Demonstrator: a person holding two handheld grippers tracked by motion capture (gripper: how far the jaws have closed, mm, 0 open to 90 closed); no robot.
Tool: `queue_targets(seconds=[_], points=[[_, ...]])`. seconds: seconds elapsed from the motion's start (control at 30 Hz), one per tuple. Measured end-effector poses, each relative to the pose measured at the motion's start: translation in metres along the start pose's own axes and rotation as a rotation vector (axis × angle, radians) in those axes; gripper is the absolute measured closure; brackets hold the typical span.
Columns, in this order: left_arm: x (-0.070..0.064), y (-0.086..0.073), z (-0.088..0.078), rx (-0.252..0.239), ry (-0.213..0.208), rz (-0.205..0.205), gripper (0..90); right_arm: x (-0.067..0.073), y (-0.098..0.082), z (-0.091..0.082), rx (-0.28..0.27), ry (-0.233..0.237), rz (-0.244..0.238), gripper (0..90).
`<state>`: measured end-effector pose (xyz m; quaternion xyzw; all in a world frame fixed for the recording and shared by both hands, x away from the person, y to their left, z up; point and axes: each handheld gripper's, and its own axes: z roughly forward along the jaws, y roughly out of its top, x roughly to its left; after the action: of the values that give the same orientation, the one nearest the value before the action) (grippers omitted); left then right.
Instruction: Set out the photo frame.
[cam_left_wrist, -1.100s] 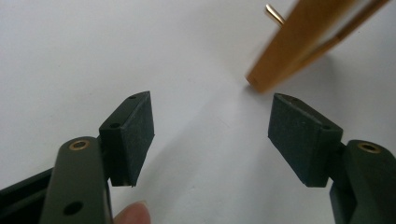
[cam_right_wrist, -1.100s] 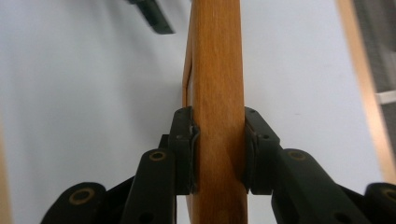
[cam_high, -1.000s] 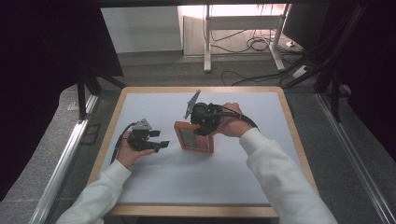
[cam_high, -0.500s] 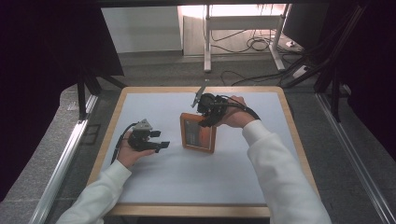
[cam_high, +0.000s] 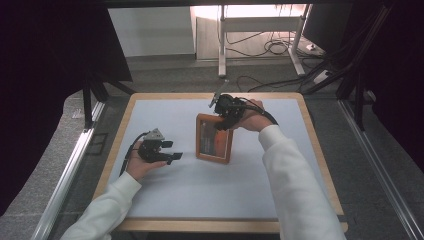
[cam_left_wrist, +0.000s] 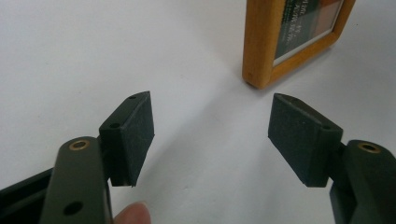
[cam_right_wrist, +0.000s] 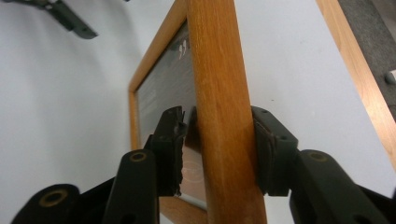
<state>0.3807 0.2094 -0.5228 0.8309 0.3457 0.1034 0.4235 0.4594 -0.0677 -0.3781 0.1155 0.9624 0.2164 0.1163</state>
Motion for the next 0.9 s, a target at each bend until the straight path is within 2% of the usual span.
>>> queue_targets(seconds=[0.13, 0.23, 0.4, 0.47, 0.53, 0.6, 0.63, 0.67, 0.7, 0.77, 0.87, 0.9], points=[[0.000, 0.000, 0.001, 0.002, -0.001, 0.003, 30.7, -0.007, -0.003, 0.007, -0.004, -0.023, 0.021, 52.6], [0.000, 0.000, 0.000, 0.000, -0.002, 0.000, 30.7, -0.010, -0.005, 0.011, -0.028, -0.025, 0.028, 50.9], [-0.001, 0.002, 0.004, -0.001, -0.004, 0.002, 31.0, -0.008, -0.006, 0.016, -0.025, -0.028, 0.024, 45.0], [-0.004, 0.006, 0.008, 0.004, -0.001, 0.019, 32.6, -0.007, -0.007, 0.016, -0.035, -0.037, 0.029, 41.9], [-0.007, 0.010, 0.014, 0.000, 0.014, 0.034, 39.2, -0.006, -0.008, 0.011, -0.072, -0.047, 0.049, 38.7], [-0.008, 0.015, 0.019, 0.011, 0.067, 0.033, 51.4, -0.004, -0.011, 0.001, -0.128, -0.072, 0.070, 35.0], [-0.007, 0.017, 0.022, 0.010, 0.097, 0.019, 58.4, -0.002, -0.013, -0.005, -0.158, -0.090, 0.075, 33.4], [-0.005, 0.020, 0.026, 0.009, 0.104, -0.006, 64.2, 0.000, -0.016, -0.011, -0.189, -0.102, 0.085, 31.8], [-0.004, 0.023, 0.031, 0.011, 0.100, -0.020, 67.5, 0.003, -0.019, -0.018, -0.212, -0.120, 0.102, 30.1], [-0.005, 0.028, 0.041, 0.027, 0.085, -0.022, 70.0, 0.009, -0.029, -0.030, -0.257, -0.159, 0.121, 28.5], [-0.016, 0.033, 0.057, 0.056, 0.058, 0.016, 72.7, 0.023, -0.052, -0.046, -0.295, -0.241, 0.118, 27.3], [-0.021, 0.034, 0.059, 0.065, 0.073, 0.035, 76.2, 0.030, -0.063, -0.052, -0.300, -0.269, 0.132, 26.6]])
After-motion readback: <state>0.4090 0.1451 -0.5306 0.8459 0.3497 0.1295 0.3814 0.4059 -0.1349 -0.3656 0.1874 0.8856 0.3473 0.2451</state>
